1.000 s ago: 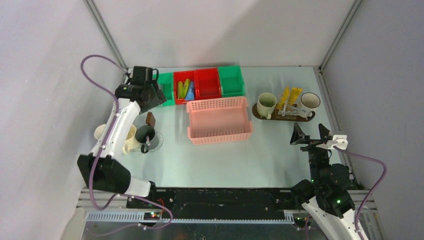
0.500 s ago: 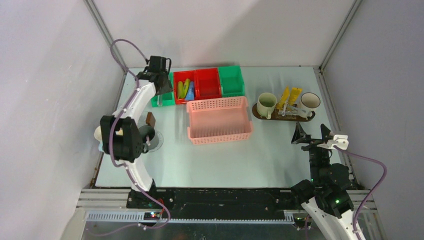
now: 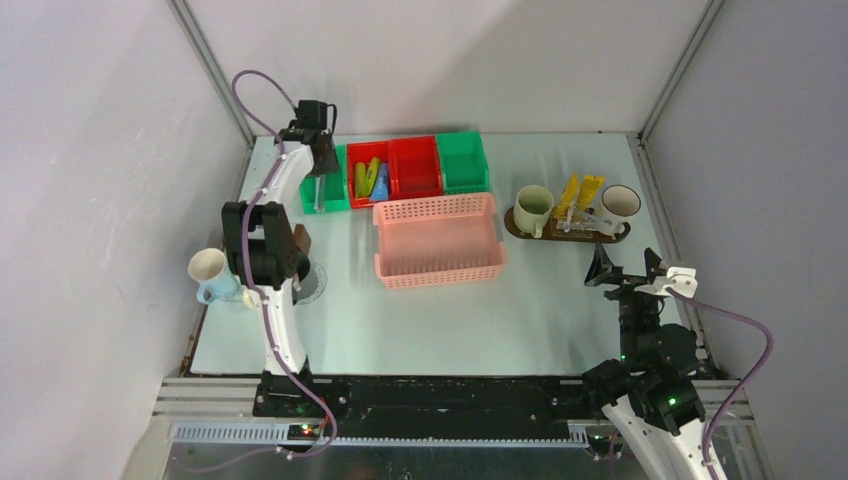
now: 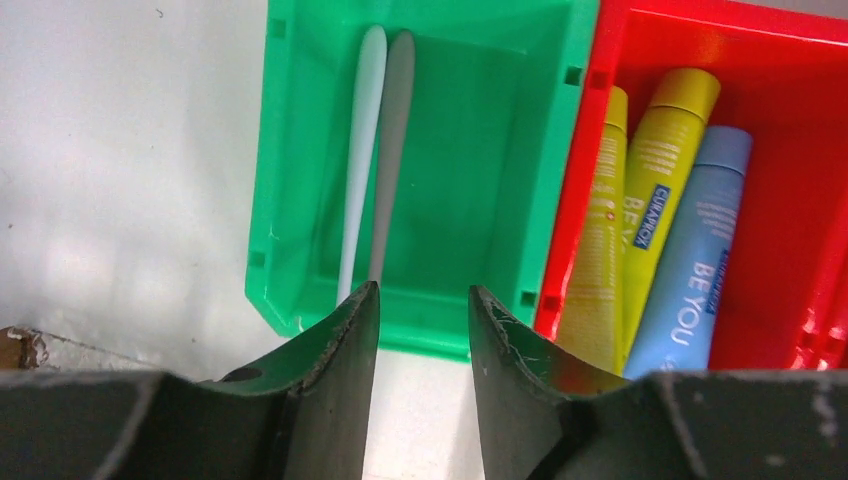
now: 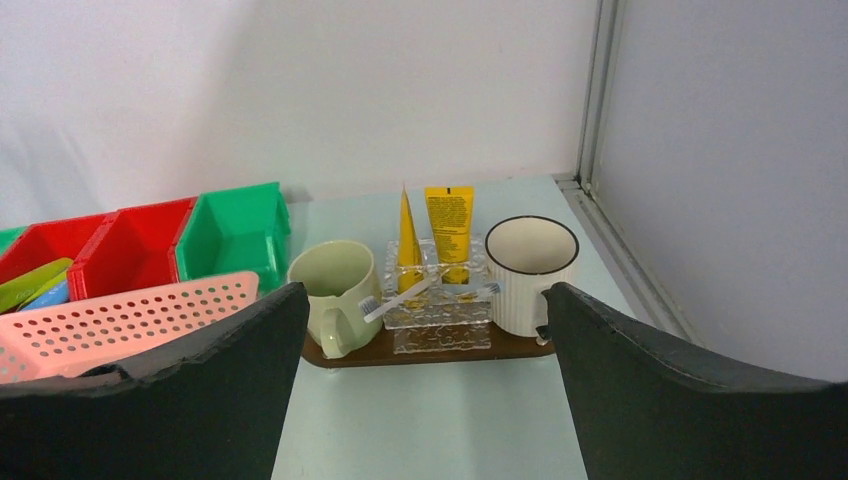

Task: Prepare toiletry sets of a toothbrush and toothpaste on the tray
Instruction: Pick up the toothbrush from the storage box.

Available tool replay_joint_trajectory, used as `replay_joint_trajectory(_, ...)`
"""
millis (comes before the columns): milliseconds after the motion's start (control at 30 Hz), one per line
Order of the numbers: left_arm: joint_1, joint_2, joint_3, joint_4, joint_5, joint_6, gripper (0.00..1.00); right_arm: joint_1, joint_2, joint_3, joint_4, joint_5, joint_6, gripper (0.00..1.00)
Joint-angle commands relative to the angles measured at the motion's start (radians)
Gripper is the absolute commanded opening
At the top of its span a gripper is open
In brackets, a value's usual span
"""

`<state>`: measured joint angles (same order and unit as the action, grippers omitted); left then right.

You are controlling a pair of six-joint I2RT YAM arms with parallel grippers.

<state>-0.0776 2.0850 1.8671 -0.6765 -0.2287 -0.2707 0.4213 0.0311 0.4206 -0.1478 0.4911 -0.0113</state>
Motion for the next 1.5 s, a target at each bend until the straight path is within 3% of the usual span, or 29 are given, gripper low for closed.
replay_joint_trajectory(0,0.021,0.058,0.062,-0.023,0.034,0.033,0.43,-0.013,0.017,-0.003,0.019,-0.013,-0.006,0.91)
replay_joint_trajectory(400,0.058,0.166,0.12,-0.059,0.076,0.029,0.37,-0.022,0.033,-0.003,0.015,-0.029,-0.006,0.91)
replay_joint_trajectory(800,0.065,0.164,0.116,-0.05,0.043,0.038,0.38,-0.026,0.026,-0.003,0.011,-0.031,-0.003,0.92)
replay_joint_trajectory(1467,0.067,0.238,0.178,-0.136,0.072,0.034,0.32,-0.027,0.02,-0.005,0.013,-0.039,0.001,0.91)
